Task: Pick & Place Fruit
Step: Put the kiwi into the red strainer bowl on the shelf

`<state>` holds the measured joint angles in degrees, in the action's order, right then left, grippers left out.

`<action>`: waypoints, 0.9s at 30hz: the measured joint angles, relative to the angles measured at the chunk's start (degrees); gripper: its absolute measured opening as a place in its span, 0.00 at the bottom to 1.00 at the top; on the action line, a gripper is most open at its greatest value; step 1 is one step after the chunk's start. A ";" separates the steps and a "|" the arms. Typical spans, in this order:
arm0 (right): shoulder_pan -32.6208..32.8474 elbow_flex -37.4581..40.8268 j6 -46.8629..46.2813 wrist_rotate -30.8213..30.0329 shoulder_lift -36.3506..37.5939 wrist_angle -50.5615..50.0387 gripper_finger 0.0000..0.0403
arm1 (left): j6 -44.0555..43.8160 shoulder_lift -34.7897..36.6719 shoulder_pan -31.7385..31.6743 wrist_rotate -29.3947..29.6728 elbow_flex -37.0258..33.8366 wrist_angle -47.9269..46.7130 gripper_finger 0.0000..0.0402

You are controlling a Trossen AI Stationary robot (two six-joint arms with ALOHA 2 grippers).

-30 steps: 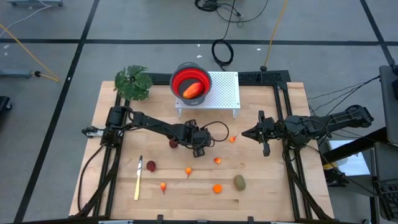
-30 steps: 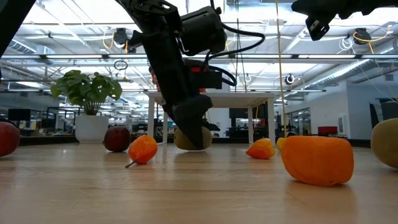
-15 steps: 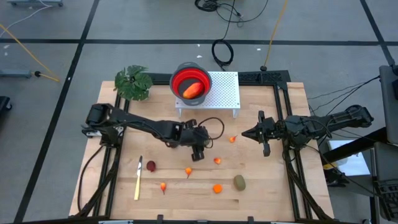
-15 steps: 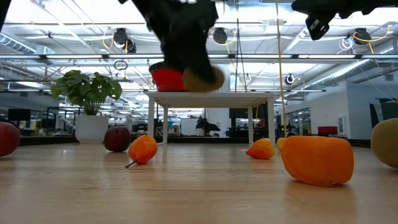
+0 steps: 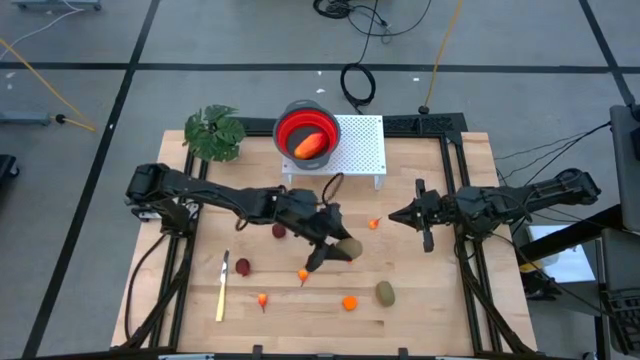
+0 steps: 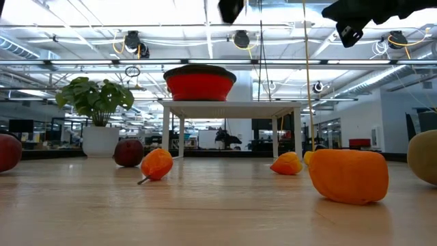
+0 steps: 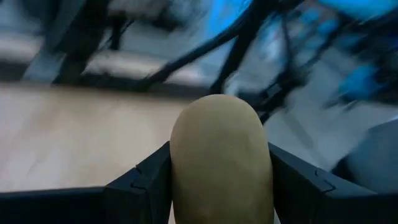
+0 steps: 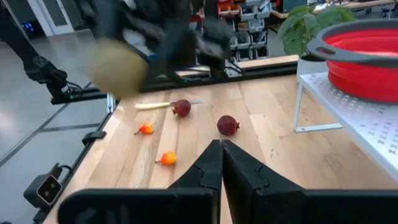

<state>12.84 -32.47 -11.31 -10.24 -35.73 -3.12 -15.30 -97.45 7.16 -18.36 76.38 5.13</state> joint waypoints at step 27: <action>0.00 0.00 0.06 0.02 -0.02 -1.92 0.01 | -18.03 0.06 0.11 -19.34 0.00 63.06 0.52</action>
<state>12.84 -32.47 -11.25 -10.22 -35.75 -5.04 -33.33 -97.38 7.27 -37.71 76.38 68.19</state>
